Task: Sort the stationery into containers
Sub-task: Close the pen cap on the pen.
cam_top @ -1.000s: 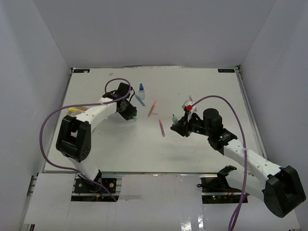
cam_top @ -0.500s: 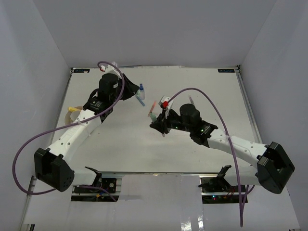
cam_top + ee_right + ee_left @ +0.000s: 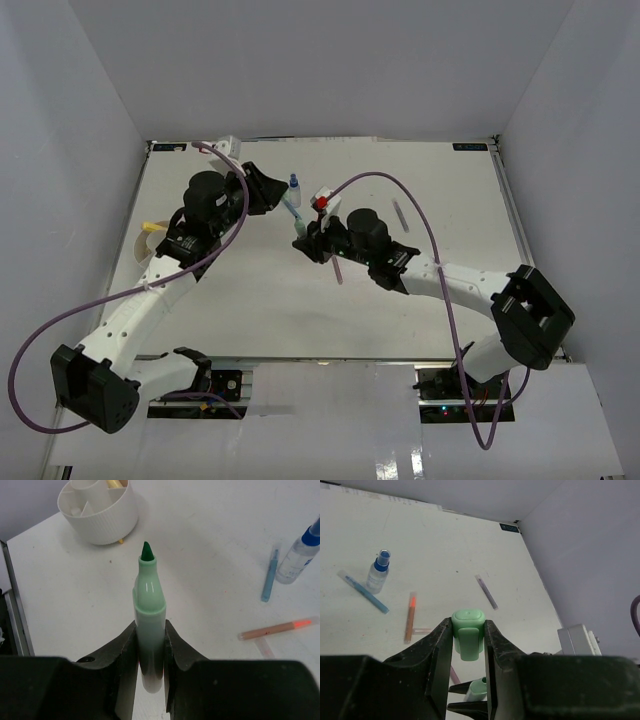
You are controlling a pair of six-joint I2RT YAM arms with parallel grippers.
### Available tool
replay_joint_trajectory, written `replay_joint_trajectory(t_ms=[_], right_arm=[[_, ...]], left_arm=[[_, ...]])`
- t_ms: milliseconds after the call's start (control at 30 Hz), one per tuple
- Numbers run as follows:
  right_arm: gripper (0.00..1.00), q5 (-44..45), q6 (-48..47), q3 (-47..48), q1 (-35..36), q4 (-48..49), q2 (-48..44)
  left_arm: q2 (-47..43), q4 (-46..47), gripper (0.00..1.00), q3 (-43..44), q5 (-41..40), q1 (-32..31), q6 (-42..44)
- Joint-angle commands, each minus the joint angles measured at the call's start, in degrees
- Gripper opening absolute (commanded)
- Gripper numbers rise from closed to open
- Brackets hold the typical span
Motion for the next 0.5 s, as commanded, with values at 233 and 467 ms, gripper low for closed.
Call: replay_joint_trajectory(t_ms=[233,467], right_arm=[[0.08,3.77,0.10,5.33,0.26,6.05,1.64],[0.08,3.51,0.18,6.83,0.35,5.79,3.14]], left_arm=[[-2.61,6.01,0.00,-2.92,6.86,-0.19,1.86],[-3.49,8.21,0.00,-3.89,7.75,-0.19,2.12]])
